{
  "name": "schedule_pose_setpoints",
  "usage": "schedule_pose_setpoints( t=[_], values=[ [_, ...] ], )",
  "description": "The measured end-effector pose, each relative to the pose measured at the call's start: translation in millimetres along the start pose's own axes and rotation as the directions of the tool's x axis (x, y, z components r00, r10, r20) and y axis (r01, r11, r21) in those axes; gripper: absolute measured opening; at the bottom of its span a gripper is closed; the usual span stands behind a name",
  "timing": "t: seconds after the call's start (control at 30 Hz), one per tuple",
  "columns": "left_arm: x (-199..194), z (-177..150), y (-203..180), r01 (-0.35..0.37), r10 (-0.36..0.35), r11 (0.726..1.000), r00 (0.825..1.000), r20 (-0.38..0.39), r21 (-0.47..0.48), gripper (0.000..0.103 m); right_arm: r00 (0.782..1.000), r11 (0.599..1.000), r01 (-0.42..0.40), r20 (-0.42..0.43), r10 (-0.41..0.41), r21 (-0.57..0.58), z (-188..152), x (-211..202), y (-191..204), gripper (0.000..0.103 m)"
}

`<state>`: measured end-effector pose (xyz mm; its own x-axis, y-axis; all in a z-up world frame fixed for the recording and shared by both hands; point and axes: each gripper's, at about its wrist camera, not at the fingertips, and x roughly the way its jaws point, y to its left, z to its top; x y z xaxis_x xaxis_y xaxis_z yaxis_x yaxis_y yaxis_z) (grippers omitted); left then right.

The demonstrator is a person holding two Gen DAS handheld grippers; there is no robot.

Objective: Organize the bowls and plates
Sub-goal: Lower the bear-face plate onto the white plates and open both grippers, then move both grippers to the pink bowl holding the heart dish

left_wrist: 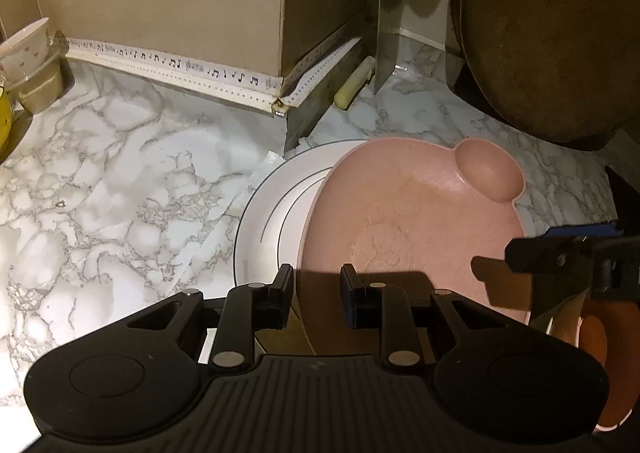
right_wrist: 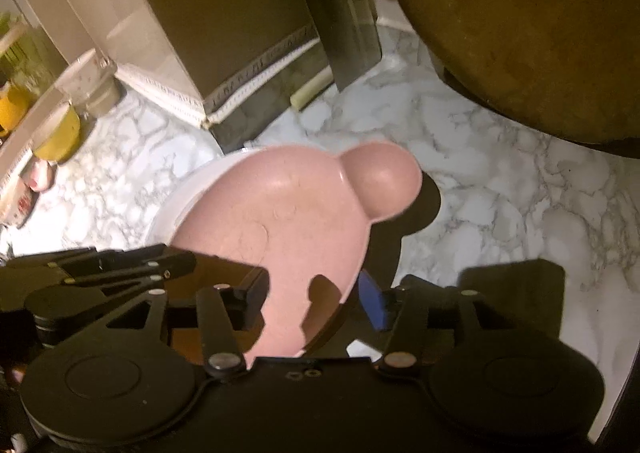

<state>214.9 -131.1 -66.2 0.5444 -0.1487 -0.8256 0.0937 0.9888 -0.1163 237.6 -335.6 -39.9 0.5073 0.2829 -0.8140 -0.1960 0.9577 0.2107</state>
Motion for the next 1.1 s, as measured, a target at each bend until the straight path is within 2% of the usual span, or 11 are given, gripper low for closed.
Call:
schedule_pose_setpoints(
  t=[0.1,0.17,0.4,0.47,0.57,0.63,0.87,0.93,1.1],
  values=[
    [-6.8,-0.8,-0.1,0.007,-0.007,1.000,1.000,0.009,0.001,0.024,1.000,1.000,-0.004,0.030,0.004,-0.006,-0.3,-9.1,1.5,0.055],
    [-12.4,-1.2,-0.5,0.011,-0.011,1.000,1.000,0.019,0.010,0.024,0.999,1.000,-0.005,0.046,0.005,-0.014,-2.0,-14.0,4.8,0.061],
    [-38.3,-3.7,0.0,0.032,-0.034,0.999,0.998,0.059,0.031,0.025,0.994,0.999,0.002,0.107,0.002,-0.041,-10.8,-32.5,18.9,0.064],
    [-46.0,-5.8,0.5,0.041,-0.044,0.998,0.997,0.068,0.037,0.027,0.992,0.999,-0.001,0.125,0.006,-0.038,-14.4,-38.5,21.4,0.069],
    [-57.7,-9.7,0.8,0.054,-0.058,0.997,0.995,0.087,0.054,0.037,0.988,0.999,-0.002,0.152,0.007,-0.038,-20.3,-47.2,26.8,0.072],
    [-66.7,-13.3,0.0,0.058,-0.065,0.996,0.992,0.104,0.067,0.051,0.986,0.999,-0.002,0.169,0.008,-0.032,-25.0,-53.5,30.0,0.074],
    [-94.3,-25.5,-1.3,0.092,-0.108,0.989,0.984,0.143,0.114,0.055,0.972,1.000,0.002,0.234,0.000,-0.009,-42.0,-79.9,39.3,0.084],
    [-101.5,-29.8,-2.2,0.104,-0.123,0.987,0.981,0.152,0.126,0.064,0.967,1.000,0.015,0.255,-0.013,-0.005,-48.4,-88.3,41.0,0.090],
    [-112.8,-39.2,-6.1,0.150,-0.174,0.977,0.972,0.156,0.155,0.074,0.954,0.998,0.054,0.292,-0.064,0.042,-64.6,-106.2,38.6,0.098]
  ],
)
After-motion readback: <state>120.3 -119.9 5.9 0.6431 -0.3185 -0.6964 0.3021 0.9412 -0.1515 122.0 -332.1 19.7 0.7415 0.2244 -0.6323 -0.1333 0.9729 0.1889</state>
